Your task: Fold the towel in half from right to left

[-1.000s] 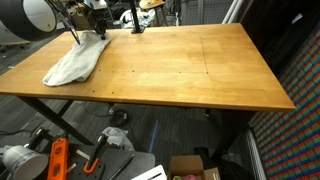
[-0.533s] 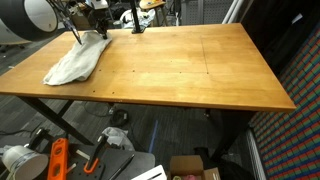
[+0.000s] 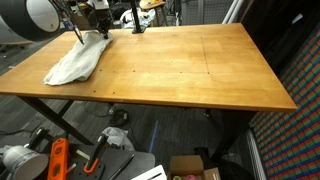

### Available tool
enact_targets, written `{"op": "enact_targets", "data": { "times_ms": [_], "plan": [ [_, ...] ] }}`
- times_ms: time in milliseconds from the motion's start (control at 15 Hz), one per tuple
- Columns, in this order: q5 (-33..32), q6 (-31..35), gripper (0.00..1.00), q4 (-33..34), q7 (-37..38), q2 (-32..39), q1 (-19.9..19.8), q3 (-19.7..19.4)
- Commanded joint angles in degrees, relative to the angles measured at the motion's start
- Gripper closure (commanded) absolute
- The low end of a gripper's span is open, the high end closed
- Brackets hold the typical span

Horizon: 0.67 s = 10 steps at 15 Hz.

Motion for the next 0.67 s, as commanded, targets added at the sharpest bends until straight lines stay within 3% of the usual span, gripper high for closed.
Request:
{"op": "enact_targets", "data": {
  "times_ms": [0, 600],
  "plan": [
    [0.0, 0.3, 0.95, 0.4, 1.4, 0.4, -2.0, -1.2],
    [-0.8, -0.5, 0.94, 0.3, 0.7, -0.1, -2.4, -2.2]
  ]
}}
